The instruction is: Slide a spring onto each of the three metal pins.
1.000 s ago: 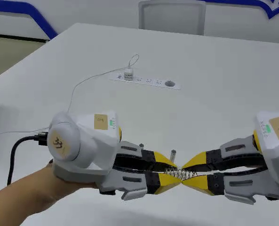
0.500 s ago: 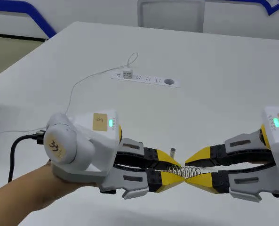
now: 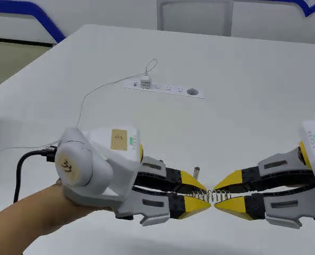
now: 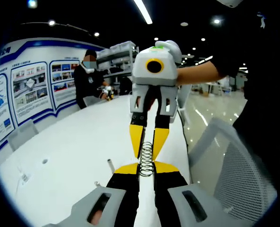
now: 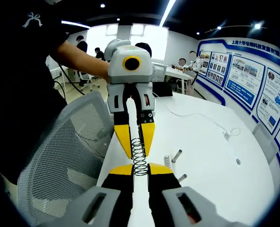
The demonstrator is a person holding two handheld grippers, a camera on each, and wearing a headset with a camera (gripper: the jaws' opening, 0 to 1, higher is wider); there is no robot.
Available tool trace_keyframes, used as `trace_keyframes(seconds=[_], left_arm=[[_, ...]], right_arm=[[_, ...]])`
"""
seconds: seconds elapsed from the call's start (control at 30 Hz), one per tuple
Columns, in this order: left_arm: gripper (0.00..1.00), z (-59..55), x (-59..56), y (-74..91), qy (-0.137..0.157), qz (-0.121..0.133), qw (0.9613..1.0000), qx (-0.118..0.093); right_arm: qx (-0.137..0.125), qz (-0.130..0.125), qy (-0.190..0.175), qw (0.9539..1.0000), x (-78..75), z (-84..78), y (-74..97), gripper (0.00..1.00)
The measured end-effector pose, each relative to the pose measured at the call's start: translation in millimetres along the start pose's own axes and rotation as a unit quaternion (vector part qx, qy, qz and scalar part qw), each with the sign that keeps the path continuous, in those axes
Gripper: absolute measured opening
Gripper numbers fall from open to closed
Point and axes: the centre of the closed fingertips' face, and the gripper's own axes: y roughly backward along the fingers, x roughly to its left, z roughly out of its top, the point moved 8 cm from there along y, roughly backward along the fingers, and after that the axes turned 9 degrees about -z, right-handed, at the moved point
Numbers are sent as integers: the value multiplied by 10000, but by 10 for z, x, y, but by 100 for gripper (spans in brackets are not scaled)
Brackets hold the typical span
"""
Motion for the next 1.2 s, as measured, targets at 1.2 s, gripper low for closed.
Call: trace_keyframes(seconds=[1.2], left_arm=[[10, 49, 0, 7, 84, 161, 9998, -47]], right_arm=[[-1088, 95, -734, 9913, -29, 425, 25, 11]])
